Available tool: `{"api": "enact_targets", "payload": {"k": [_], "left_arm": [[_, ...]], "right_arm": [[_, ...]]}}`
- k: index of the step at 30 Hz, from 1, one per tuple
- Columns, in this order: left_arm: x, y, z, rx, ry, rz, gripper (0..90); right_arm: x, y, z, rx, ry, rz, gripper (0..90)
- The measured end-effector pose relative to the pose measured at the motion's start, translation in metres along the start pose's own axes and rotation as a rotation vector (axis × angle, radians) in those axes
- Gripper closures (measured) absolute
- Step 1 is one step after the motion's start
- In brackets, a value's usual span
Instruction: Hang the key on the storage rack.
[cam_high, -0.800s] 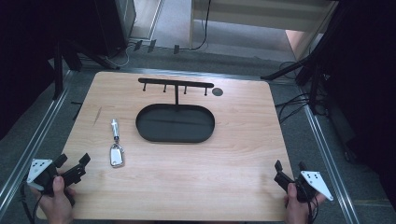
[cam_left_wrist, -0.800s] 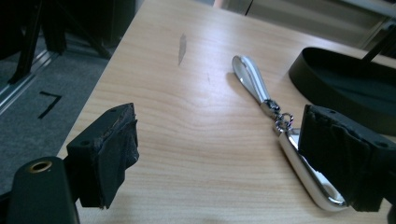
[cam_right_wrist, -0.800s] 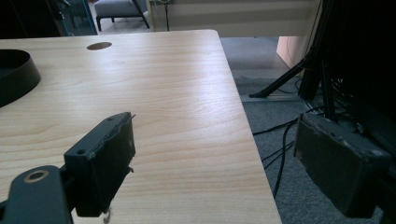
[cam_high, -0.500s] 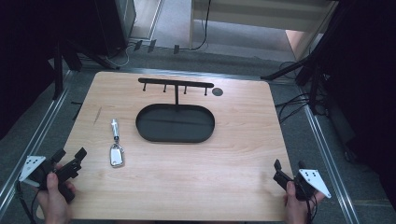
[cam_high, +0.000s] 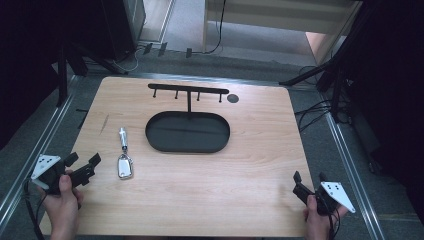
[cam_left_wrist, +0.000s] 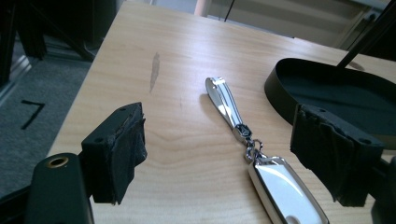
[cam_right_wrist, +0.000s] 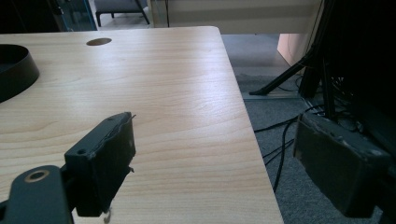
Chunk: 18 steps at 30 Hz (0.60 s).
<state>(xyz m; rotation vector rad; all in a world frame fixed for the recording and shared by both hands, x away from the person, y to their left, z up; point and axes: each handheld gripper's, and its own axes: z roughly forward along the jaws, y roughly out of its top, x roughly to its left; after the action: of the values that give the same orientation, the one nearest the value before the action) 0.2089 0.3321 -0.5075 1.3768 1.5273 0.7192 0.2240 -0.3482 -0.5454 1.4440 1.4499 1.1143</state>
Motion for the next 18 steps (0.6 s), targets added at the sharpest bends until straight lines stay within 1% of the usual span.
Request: {"api": "enact_targets", "payload": {"k": [1,2,3,5,7,8,10,11,12,13,14,15,16,18], "left_arm": [[-0.003,0.006,-0.001,-0.004,0.001,0.009,17.8],[-0.003,0.006,-0.001,-0.004,0.001,0.009,17.5],[-0.005,0.012,-0.002,-0.01,-0.005,0.008,17.5],[-0.009,0.02,-0.003,-0.011,-0.009,0.021,17.4],[-0.014,0.029,-0.003,-0.003,-0.009,0.037,16.5],[-0.017,0.033,-0.003,0.005,-0.011,0.045,16.5],[-0.025,0.047,0.0,0.032,-0.013,0.08,14.2],[-0.027,0.05,0.0,0.032,-0.013,0.088,14.0],[-0.027,0.05,0.0,0.032,-0.013,0.088,13.9],[-0.033,0.061,0.002,0.042,-0.02,0.104,13.5],[-0.033,0.061,0.002,0.042,-0.02,0.104,12.7],[-0.034,0.064,0.004,0.052,-0.029,0.111,12.7],[-0.035,0.068,0.007,0.069,-0.032,0.117,11.2],[-0.038,0.073,0.015,0.11,-0.017,0.12,12.7]], "right_arm": [[0.0,0.0,0.0,-0.001,0.0,0.005,12.9],[0.0,0.0,0.0,-0.001,0.0,0.005,12.9],[-0.001,0.0,0.0,-0.002,0.001,0.007,12.9],[0.0,0.0,0.0,-0.001,-0.001,0.005,12.9],[0.002,0.0,0.0,0.001,-0.002,-0.017,13.0],[0.002,0.0,0.0,0.001,-0.002,-0.017,13.0],[0.003,0.0,0.0,0.001,-0.001,-0.019,12.9],[0.002,0.0,0.0,0.001,0.0,-0.016,12.9],[0.002,0.0,0.0,0.001,0.0,-0.016,12.9],[0.001,0.0,0.0,0.001,0.001,-0.011,12.9],[0.001,0.0,0.0,0.001,0.001,-0.011,12.9],[0.001,0.0,0.0,0.001,0.002,-0.009,12.9],[0.001,0.0,0.0,0.003,0.003,-0.006,12.9],[0.0,0.0,0.0,0.004,0.004,-0.001,12.9]]}}
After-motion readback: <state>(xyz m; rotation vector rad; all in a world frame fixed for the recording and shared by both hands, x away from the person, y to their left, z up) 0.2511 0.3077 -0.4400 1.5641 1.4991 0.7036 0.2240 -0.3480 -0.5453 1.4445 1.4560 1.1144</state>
